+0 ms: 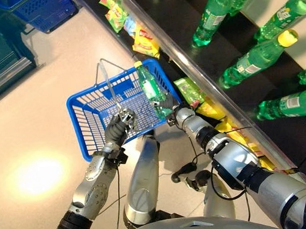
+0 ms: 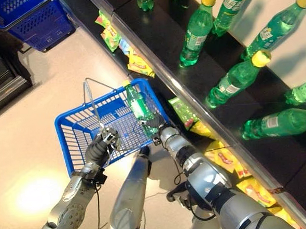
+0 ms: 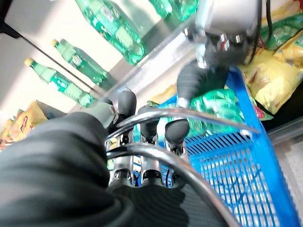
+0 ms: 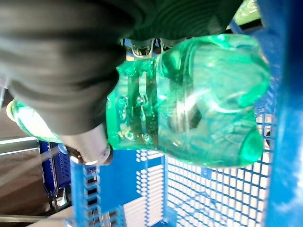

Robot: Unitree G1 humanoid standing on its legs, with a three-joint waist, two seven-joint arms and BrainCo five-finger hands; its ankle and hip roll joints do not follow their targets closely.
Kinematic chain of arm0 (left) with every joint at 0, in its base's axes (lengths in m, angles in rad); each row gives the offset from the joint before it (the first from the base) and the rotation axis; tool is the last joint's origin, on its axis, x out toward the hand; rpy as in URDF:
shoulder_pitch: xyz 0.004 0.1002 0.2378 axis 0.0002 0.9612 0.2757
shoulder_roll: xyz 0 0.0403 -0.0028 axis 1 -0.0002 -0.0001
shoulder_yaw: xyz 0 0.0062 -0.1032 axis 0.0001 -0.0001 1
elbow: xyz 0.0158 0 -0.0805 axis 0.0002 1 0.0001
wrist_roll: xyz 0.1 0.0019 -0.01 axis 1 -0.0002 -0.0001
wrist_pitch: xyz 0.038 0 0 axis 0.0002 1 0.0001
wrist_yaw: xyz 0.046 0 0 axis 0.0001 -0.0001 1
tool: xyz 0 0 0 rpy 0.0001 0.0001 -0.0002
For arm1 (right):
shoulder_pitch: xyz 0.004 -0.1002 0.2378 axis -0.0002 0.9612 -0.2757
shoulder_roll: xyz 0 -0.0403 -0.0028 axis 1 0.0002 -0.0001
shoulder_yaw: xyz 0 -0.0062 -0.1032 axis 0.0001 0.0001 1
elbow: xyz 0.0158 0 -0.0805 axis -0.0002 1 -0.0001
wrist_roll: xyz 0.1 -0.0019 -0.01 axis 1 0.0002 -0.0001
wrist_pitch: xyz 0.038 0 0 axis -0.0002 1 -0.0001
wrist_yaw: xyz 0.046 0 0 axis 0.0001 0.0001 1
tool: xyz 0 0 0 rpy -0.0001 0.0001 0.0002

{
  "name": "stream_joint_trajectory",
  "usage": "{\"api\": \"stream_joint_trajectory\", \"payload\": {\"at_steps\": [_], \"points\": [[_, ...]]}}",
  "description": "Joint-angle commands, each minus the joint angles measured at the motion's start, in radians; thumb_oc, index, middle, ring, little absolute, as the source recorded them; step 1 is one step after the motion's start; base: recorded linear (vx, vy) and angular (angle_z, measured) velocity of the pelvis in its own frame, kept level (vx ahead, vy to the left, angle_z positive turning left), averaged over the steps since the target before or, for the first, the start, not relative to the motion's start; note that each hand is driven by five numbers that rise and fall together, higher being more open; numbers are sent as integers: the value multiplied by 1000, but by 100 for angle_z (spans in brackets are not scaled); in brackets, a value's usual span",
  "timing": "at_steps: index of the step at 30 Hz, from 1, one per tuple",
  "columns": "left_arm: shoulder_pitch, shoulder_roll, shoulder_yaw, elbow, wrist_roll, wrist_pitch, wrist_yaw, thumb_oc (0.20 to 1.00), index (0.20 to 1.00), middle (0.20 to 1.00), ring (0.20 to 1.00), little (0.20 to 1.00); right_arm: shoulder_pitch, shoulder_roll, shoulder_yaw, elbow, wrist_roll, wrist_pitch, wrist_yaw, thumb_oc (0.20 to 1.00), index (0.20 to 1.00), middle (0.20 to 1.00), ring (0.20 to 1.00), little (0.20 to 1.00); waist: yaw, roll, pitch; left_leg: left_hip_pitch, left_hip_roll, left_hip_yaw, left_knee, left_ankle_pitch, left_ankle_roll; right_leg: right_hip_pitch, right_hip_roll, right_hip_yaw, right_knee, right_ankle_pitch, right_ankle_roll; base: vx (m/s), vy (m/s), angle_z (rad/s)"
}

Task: Pick up the snacks into the basket

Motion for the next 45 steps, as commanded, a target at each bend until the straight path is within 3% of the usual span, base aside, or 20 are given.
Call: {"api": "stream_joint_trajectory", "payload": {"at_steps": [1,12,13,25,31,38,45], "points": [[-90,-16,-37,-251,-43,-140,-51,200,200,200,200,200,-108,27,-40,8,-9,-85,-6,200,200,200,200,200,26,55,-49,-45,-11,70,19,-2,79,-89,5,19,-57,185,102,-5,-13,26],[-186,-60,-116,-301,-107,-142,-46,200,200,200,200,200,-140,-1,5,94,-152,-54,-1,200,200,200,200,200,37,85,-65,-68,-42,51,-10,20,80,-100,-23,-14,-42,180,106,6,7,22],[-191,-65,-128,-308,-125,-137,-44,200,200,200,200,200,-144,4,53,112,-268,-39,-5,200,200,200,200,200,37,86,-70,-68,-44,51,-13,22,80,-100,-27,-14,-40,180,106,5,17,4],[-234,-84,-194,-326,-207,-101,-63,200,200,200,200,200,-154,26,199,220,-734,63,22,200,200,200,200,200,44,109,-82,-62,-62,47,-23,22,82,-97,-50,-17,-25,176,115,-5,6,3],[-251,-95,-204,-313,-214,-94,-71,200,200,200,200,200,-133,40,247,204,-835,67,48,200,200,200,200,200,42,106,-80,-64,-62,45,-23,23,82,-102,-53,-12,-20,176,117,-3,3,1],[-246,-106,-202,-295,-238,-97,-74,200,200,200,200,200,-162,58,382,88,-1085,46,56,200,200,200,200,200,50,97,-77,-58,-64,41,-27,18,80,-102,-57,-8,-18,176,121,0,0,0],[-259,-117,-198,-293,-243,-103,-65,200,200,200,200,200,-145,59,413,46,-1171,42,71,200,200,200,200,200,49,98,-67,-58,-66,41,-24,16,79,-102,-62,-11,-16,174,121,0,0,0]]}}
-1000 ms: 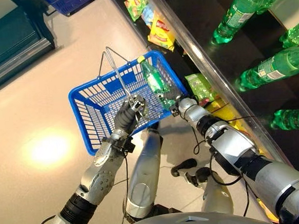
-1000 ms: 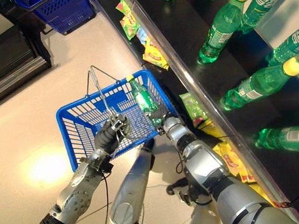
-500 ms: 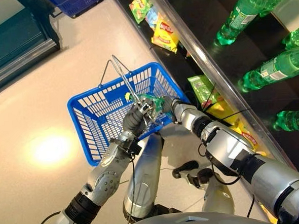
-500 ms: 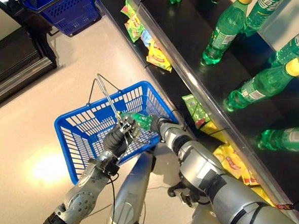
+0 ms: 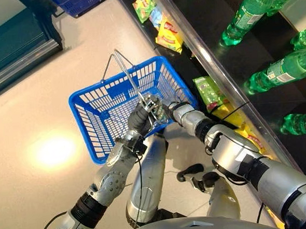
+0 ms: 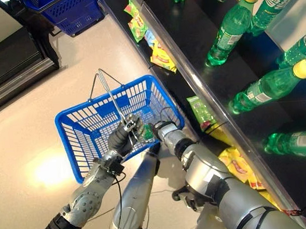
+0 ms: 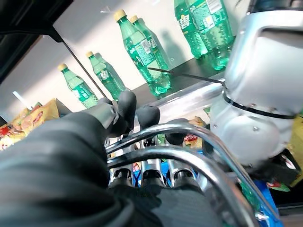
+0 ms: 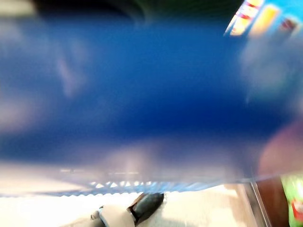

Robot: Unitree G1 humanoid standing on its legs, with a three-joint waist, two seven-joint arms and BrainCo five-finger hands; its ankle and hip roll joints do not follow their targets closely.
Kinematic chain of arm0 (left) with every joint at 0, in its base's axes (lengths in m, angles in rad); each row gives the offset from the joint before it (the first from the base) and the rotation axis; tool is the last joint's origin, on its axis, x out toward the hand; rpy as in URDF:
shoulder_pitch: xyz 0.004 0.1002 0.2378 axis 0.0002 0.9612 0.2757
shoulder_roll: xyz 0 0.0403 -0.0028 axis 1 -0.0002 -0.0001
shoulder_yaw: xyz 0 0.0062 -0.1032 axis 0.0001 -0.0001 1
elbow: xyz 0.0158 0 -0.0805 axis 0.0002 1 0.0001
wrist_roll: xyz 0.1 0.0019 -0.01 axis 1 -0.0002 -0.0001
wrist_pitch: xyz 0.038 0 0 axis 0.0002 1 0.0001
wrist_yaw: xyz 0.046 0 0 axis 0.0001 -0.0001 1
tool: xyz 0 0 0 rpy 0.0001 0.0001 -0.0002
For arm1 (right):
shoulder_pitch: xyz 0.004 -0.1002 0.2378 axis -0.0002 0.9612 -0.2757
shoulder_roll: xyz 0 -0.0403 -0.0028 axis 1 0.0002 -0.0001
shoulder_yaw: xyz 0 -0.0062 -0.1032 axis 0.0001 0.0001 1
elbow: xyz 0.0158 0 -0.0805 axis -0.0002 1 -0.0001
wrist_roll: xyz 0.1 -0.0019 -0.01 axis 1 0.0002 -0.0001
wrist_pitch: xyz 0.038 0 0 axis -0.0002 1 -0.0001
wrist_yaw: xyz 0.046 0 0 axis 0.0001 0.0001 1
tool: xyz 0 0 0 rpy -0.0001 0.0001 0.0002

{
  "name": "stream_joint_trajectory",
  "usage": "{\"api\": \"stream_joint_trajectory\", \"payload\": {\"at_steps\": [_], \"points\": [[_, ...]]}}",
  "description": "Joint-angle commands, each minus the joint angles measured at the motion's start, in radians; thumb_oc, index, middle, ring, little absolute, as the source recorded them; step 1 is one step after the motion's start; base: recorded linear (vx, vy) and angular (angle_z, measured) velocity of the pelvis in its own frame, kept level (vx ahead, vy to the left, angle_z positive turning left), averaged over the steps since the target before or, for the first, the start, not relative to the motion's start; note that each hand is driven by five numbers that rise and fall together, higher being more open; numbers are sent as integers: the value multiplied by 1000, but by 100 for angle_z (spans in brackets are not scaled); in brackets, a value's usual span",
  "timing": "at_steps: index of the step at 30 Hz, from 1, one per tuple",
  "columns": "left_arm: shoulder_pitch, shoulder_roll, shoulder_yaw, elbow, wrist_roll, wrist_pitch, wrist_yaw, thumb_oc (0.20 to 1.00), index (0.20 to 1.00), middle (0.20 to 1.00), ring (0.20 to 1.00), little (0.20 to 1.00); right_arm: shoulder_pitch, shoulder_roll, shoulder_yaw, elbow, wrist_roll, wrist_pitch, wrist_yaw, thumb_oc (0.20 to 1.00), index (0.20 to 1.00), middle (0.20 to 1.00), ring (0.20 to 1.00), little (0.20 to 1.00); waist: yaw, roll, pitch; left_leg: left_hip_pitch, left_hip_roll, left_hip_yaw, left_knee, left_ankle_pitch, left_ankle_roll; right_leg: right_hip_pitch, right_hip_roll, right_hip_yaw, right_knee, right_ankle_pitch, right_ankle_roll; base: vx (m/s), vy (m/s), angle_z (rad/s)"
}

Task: Pick up the snacks into the basket

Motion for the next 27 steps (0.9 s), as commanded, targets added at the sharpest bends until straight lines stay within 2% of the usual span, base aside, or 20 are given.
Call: {"api": "stream_joint_trajectory", "payload": {"at_steps": [1,2,3,4,22,24,25,26,27], "points": [[-70,-77,-19,-260,15,-87,-79,200,200,200,200,200,-27,75,11,-9,-43,-43,-9,200,200,200,200,200,24,72,-79,-45,4,67,44,-40,72,-110,3,30,-47,213,103,0,0,0],[-70,-81,-20,-262,15,-88,-75,200,200,200,200,200,-17,73,9,-4,-53,-37,-9,485,485,485,485,485,25,74,-75,-47,3,66,45,-39,71,-111,1,29,-45,211,103,0,0,0],[-70,-82,-20,-262,16,-88,-75,200,200,200,200,200,-17,72,9,-4,-53,-37,-9,903,903,903,903,903,25,75,-75,-48,3,66,46,-39,71,-111,0,29,-44,211,103,0,0,0],[-71,-82,-19,-262,16,-89,-74,200,200,200,200,200,-15,70,11,-4,-62,-35,-12,1000,1000,1000,1000,1000,25,75,-74,-47,2,66,45,-39,71,-110,0,28,-43,211,103,0,0,0],[-59,-83,0,-248,33,-91,-76,200,200,200,200,200,15,62,-54,40,4,-19,-34,1000,1000,1000,1000,1000,5,76,-87,-40,6,88,53,-49,79,-114,-16,40,-31,214,104,0,6,0],[-51,-81,10,-248,40,-92,-69,200,200,200,200,200,19,66,-74,30,49,-20,-47,1000,1000,1000,1000,1000,-2,75,-89,-34,10,93,50,-49,80,-114,-16,43,-31,216,103,-5,25,-2],[-44,-79,25,-246,51,-100,-60,200,200,200,200,200,26,70,-113,20,130,-22,-70,1000,1000,1000,1000,1000,-12,72,-89,-29,12,97,50,-50,81,-111,-15,48,-31,219,102,-5,22,-3],[-44,-78,25,-246,51,-101,-60,200,200,200,200,200,26,70,-113,20,132,-22,-70,1000,1000,1000,1000,1000,-11,71,-89,-29,12,98,50,-50,81,-111,-15,48,-32,219,102,-7,54,-5],[-36,-71,50,-240,71,-111,-42,200,200,200,200,200,47,76,-163,-1,241,-33,-96,1000,1000,1000,1000,1000,-25,66,-89,-22,16,103,50,-50,82,-106,-12,55,-36,224,102,-2,31,-4]]}}
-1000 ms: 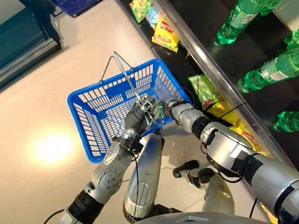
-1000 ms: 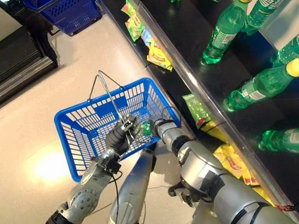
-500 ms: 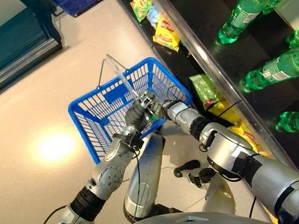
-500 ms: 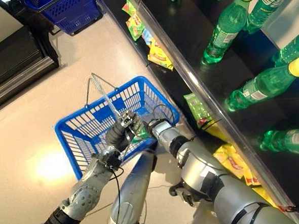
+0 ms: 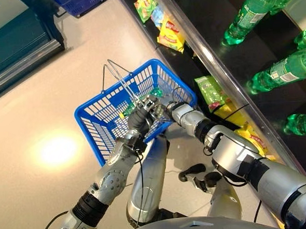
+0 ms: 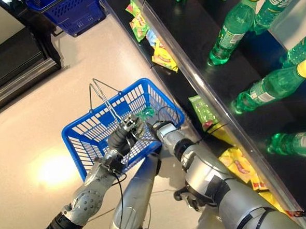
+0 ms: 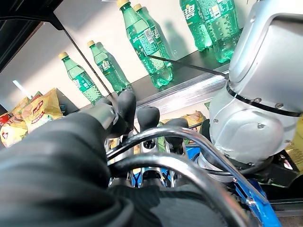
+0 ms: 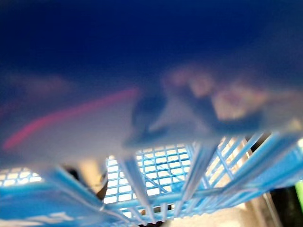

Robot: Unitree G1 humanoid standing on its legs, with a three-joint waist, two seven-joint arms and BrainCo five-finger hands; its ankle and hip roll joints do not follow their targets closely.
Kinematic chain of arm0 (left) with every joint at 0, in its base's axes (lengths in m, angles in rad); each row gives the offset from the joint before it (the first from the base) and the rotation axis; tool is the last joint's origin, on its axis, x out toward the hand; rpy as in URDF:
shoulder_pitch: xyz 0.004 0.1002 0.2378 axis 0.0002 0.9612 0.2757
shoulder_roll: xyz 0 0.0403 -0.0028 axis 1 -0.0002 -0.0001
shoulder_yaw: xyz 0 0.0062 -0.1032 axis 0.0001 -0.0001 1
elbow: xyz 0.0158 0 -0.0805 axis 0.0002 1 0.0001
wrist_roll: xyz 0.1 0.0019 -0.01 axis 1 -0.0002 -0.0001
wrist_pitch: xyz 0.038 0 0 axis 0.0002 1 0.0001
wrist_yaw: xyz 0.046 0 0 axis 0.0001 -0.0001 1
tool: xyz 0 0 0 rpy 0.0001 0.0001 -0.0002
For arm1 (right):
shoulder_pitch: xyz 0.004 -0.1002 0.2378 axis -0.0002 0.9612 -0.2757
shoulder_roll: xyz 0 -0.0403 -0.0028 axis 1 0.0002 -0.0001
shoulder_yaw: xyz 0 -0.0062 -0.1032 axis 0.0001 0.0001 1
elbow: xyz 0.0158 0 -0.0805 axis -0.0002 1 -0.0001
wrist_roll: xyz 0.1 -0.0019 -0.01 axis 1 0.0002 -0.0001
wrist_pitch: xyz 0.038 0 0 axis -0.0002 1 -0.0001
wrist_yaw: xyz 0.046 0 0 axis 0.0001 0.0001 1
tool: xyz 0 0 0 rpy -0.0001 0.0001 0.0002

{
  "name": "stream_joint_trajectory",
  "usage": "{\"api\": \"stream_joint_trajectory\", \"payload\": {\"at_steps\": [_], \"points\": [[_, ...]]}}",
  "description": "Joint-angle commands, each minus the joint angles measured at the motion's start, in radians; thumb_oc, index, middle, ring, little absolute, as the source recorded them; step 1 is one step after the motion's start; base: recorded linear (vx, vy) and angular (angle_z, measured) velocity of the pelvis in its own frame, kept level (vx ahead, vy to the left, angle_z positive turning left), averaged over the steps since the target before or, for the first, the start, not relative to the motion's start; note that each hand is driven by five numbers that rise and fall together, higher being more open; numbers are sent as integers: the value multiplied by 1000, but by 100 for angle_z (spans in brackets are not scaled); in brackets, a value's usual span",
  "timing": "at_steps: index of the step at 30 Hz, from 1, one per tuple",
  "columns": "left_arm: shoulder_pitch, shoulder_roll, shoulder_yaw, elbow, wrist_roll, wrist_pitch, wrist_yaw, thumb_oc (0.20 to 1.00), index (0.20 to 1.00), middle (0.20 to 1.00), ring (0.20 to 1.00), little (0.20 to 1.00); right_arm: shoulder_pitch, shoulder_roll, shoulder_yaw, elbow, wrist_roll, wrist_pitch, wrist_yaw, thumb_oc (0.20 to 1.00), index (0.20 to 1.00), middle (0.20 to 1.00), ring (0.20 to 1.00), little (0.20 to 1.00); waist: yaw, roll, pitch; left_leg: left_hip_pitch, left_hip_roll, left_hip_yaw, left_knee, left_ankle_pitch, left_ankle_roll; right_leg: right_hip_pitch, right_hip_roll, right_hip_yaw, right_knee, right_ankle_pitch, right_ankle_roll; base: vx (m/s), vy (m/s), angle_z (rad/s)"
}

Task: Pick up the snacks into the basket

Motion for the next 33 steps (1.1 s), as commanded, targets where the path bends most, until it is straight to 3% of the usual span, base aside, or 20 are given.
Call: {"api": "stream_joint_trajectory", "payload": {"at_steps": [1,4,9,20,21,29,33], "points": [[-44,-59,38,-262,88,-114,-61,200,200,200,200,200,20,73,-55,3,186,-28,-61,1000,1000,1000,1000,1000,-18,58,-93,-20,19,92,34,-52,76,-102,8,50,-51,224,99,2,60,-9],[-20,-47,103,-239,148,-133,-19,200,200,200,200,200,103,71,-117,-99,366,-66,-87,1000,1000,1000,1000,1000,-55,42,-96,2,29,108,34,-56,76,-88,14,66,-59,234,98,3,60,-11],[44,-32,180,-170,216,-149,2,200,200,200,200,200,205,31,-151,-204,505,-99,-76,1000,1000,1000,1000,1000,-98,19,-112,46,42,127,31,-67,77,-58,20,87,-75,243,99,13,46,-26],[185,-40,368,55,311,-155,25,200,200,200,200,200,510,-97,-137,-518,541,-157,-7,1000,1000,1000,1000,1000,-218,-36,-162,216,60,174,-66,-57,65,74,55,129,-203,284,100,20,42,-27],[191,-48,385,86,324,-154,22,200,200,200,200,200,542,-121,-148,-550,555,-164,5,1000,1000,1000,1000,1000,-232,-38,-170,231,61,186,-99,-23,73,89,58,114,-235,313,87,1,45,-20],[230,-110,492,304,388,-153,-18,200,200,200,200,200,789,-302,-233,-744,674,-220,131,1000,1000,1000,1000,1000,-296,-53,-236,379,60,225,-233,11,59,204,88,128,-357,340,105,74,12,-20],[246,-138,519,374,409,-155,-31,200,200,200,200,200,861,-338,-270,-740,676,-230,151,1000,1000,1000,1000,1000,-318,-49,-264,432,59,243,-296,28,55,245,103,134,-416,352,110,71,4,-14]]}}
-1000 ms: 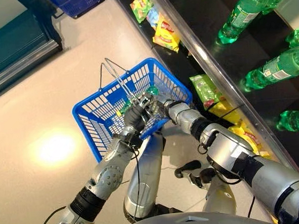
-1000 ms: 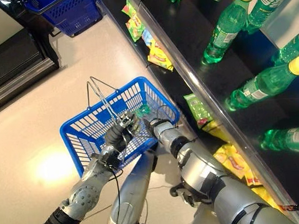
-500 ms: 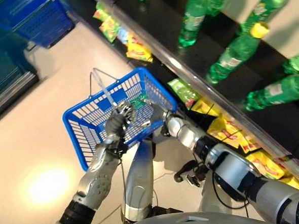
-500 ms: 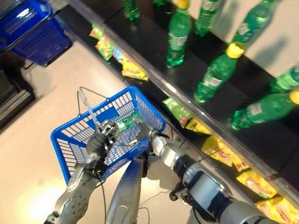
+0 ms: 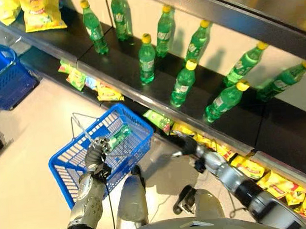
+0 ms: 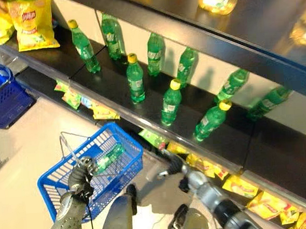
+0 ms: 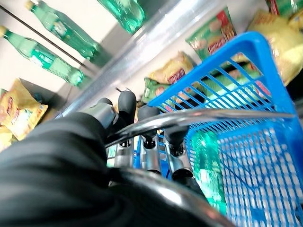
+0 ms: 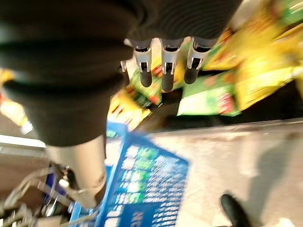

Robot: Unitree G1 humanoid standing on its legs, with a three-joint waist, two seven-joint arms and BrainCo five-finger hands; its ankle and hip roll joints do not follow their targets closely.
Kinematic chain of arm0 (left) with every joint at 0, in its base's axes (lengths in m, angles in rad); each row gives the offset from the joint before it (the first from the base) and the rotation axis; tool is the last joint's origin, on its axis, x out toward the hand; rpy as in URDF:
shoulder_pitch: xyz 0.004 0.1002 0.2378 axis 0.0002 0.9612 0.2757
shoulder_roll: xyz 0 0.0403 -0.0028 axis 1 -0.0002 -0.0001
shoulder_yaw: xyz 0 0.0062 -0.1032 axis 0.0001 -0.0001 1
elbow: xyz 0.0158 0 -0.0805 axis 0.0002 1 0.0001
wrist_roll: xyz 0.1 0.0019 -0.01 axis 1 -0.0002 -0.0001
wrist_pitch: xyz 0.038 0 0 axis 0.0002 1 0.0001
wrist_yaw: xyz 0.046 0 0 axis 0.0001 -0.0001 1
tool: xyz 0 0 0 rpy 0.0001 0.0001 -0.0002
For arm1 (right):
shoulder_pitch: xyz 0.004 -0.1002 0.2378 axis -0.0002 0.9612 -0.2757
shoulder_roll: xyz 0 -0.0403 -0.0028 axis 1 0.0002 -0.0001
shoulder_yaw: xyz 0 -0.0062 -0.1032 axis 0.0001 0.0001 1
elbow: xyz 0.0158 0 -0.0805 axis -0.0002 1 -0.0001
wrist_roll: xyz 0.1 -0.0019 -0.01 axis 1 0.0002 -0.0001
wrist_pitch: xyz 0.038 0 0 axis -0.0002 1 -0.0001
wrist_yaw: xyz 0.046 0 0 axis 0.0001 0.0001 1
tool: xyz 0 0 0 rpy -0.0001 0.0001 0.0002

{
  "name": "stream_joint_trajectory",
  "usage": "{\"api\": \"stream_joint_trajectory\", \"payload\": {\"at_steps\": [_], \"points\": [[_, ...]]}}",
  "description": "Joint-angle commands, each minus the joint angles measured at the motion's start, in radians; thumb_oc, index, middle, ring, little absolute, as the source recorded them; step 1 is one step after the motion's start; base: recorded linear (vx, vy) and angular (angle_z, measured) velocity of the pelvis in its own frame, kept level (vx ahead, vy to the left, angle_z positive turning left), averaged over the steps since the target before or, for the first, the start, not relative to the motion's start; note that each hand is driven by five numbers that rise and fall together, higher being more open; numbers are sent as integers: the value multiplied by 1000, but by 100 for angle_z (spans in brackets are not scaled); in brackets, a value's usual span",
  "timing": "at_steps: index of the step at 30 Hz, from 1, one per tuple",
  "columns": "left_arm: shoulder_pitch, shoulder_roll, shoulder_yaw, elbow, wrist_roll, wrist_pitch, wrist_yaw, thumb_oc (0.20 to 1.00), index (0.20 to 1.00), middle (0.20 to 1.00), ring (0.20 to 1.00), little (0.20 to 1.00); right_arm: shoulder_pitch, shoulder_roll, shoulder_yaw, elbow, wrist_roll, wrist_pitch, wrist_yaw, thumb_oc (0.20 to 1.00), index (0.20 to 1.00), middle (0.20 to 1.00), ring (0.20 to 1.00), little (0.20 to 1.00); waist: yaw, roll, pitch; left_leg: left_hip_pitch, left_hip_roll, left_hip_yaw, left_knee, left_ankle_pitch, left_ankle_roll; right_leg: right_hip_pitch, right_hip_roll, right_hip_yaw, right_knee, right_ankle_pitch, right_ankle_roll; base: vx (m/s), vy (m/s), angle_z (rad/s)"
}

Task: Pick up the snacks into the basket

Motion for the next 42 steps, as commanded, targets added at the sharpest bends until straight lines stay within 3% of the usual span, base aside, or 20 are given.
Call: {"api": "stream_joint_trajectory", "payload": {"at_steps": [1,7,17,23,29,35,37,39,40,41,42], "points": [[-67,10,27,-114,114,-152,-81,200,200,200,200,200,-16,17,-12,9,38,-69,26,1000,1000,1000,1000,1000,8,36,-77,9,-31,-4,-59,34,29,-14,-11,-11,-60,164,65,99,-3,-13],[-63,-40,76,62,139,-151,-94,200,200,200,200,200,87,-2,-75,106,17,-66,45,1000,1000,1000,1000,1000,-39,41,-148,128,-44,42,-229,91,12,60,35,18,-207,205,77,98,-12,-23],[-54,-91,140,235,134,-163,-96,200,200,200,200,200,136,35,-140,345,91,-52,35,1000,1000,1000,1000,1000,-52,49,-222,233,-61,87,-431,179,-14,134,102,68,-422,283,91,61,-33,-23],[-60,-112,163,330,122,-169,-84,200,200,200,200,200,145,86,-199,506,179,-41,9,1000,1000,1000,1000,1000,-59,50,-255,238,-63,97,-450,180,-22,149,124,106,-499,319,92,48,-38,-15],[-75,-121,169,384,91,-169,-83,200,200,200,200,200,120,134,-298,684,341,-40,-19,1000,1000,1000,1000,1000,-60,59,-266,252,-62,98,-450,177,-18,160,133,123,-489,309,81,22,-22,-5],[-83,-116,164,382,95,-172,-83,200,200,200,200,200,91,142,-324,723,379,-44,-45,1000,1000,1000,1000,1000,-57,51,-258,258,-64,61,-428,173,-22,167,145,146,-491,302,70,-12,-35,-2],[-80,-121,164,367,91,-169,-78,200,200,200,200,200,89,139,-306,693,370,-43,-38,1000,1000,1000,1000,1000,-57,33,-255,239,-44,49,-360,139,-34,162,128,153,-495,312,73,-42,60,-5],[-87,-126,151,355,87,-173,-71,200,200,200,200,200,92,130,-305,691,358,-40,-45,1000,1000,1000,1000,1000,-62,19,-245,243,44,67,-348,143,-62,145,91,155,-486,319,85,-64,171,-9],[-91,-128,144,360,83,-171,-69,200,200,200,200,200,100,130,-315,699,362,-39,-51,1000,1000,1000,1000,1000,-70,20,-246,250,88,78,-359,164,-73,138,78,152,-482,321,91,-55,368,-14],[-100,-129,119,365,79,-173,-68,200,200,200,200,200,124,129,-343,710,382,-39,-62,1000,1000,1000,1000,1000,-87,39,-250,252,177,89,-398,237,-108,136,61,139,-480,319,104,-8,409,-19],[-101,-131,107,357,82,-173,-69,200,200,200,200,200,130,127,-355,720,384,-38,-70,1000,1000,1000,1000,1000,-91,54,-254,254,190,74,-422,249,-119,141,52,128,-483,319,112,36,450,-7]]}}
